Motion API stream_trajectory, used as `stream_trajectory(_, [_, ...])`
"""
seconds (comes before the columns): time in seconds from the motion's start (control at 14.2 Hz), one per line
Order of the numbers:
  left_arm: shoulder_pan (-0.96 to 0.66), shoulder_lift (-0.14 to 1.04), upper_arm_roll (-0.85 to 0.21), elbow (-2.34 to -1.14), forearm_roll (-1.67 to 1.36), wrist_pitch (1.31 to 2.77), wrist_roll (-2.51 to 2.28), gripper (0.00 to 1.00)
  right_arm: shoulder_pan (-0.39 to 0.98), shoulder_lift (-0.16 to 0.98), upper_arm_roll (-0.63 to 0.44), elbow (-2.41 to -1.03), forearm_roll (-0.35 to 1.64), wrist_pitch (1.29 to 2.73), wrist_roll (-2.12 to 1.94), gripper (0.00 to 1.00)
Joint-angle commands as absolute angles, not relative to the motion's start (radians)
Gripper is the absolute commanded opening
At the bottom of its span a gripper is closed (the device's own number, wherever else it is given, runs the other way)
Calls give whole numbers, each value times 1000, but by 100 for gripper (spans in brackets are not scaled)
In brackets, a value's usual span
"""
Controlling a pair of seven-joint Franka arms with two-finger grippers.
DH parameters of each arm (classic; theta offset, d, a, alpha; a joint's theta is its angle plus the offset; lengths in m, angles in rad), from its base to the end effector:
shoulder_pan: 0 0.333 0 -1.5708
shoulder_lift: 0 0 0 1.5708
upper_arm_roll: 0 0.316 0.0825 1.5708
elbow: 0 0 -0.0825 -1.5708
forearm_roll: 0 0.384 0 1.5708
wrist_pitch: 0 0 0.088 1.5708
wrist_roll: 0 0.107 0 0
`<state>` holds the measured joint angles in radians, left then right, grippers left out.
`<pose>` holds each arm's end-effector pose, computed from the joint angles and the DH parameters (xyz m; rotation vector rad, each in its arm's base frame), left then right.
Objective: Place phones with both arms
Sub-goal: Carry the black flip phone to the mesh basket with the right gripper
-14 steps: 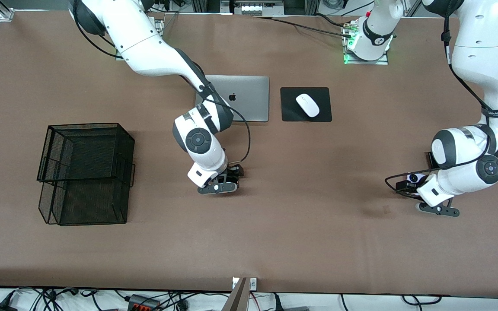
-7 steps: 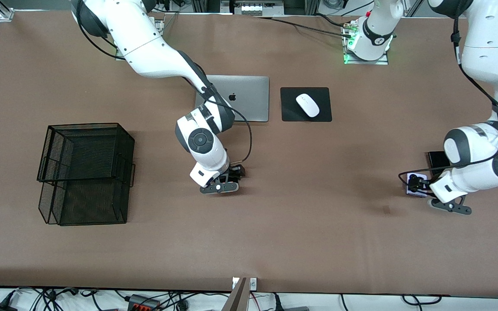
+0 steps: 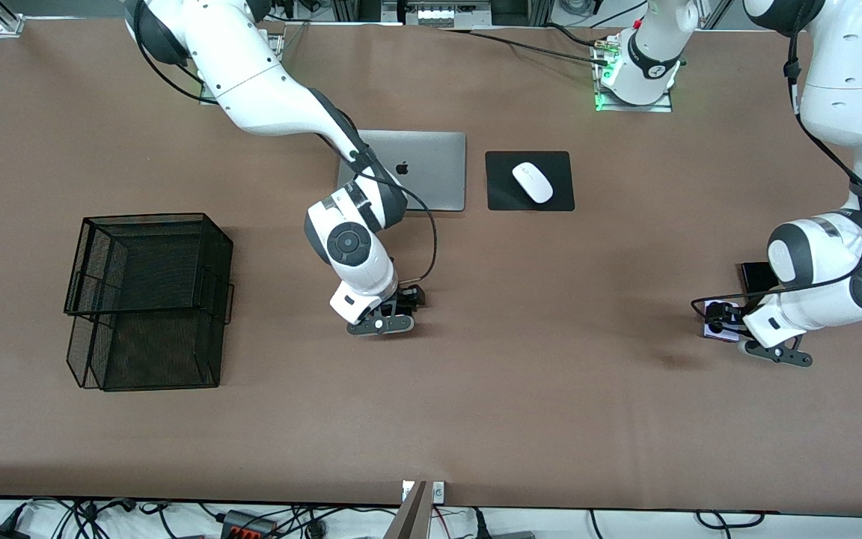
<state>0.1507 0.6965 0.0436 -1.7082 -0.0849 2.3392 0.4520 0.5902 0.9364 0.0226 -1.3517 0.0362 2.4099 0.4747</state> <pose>0.6543 0.1248 0.1814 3.0746 -0.3177 -0.0791 0.6135 0.4269 0.1682 -3.0349 -0.1554 -0.1245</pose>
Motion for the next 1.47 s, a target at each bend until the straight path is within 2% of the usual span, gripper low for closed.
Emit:
stream_trajectory(0.0, [160,701,35,-1715,-72,2352,463,100,601,966,15,-1324,43,2415,472,76])
stream_trajectory(0.14, [161,703,34,-1715,-72,2352,465,100,600,965,15,-1324,41,2407,468,48])
stream_trajectory(0.21, [161,703,34,-1715,-72,2352,465,100,600,960,14,-1324,41,2401,469,37])
stream_trajectory(0.28, [161,704,34,-1715,-72,2353,465,100,598,954,12,-1322,41,2392,469,32])
stream_trajectory(0.7, [161,716,34,-1717,-72,2355,465,100,546,901,5,-1174,38,2117,466,31])
stream_trajectory(1.05, [164,716,32,-1729,-72,2378,465,100,381,686,2,-1320,-2,1927,277,31])
stream_trajectory(1.12, [164,715,32,-1730,-72,2378,465,92,341,636,2,-1371,-2,1911,238,31])
stream_trajectory(1.26, [163,706,32,-1730,-74,2373,465,66,273,545,-2,-1472,-2,1905,165,31])
stream_trajectory(1.33, [161,698,32,-1736,-75,2367,463,57,240,499,-2,-1515,-2,1896,113,31])
stream_trajectory(1.4, [157,684,32,-1740,-80,2359,459,52,215,468,-2,-1531,-2,1863,76,31])
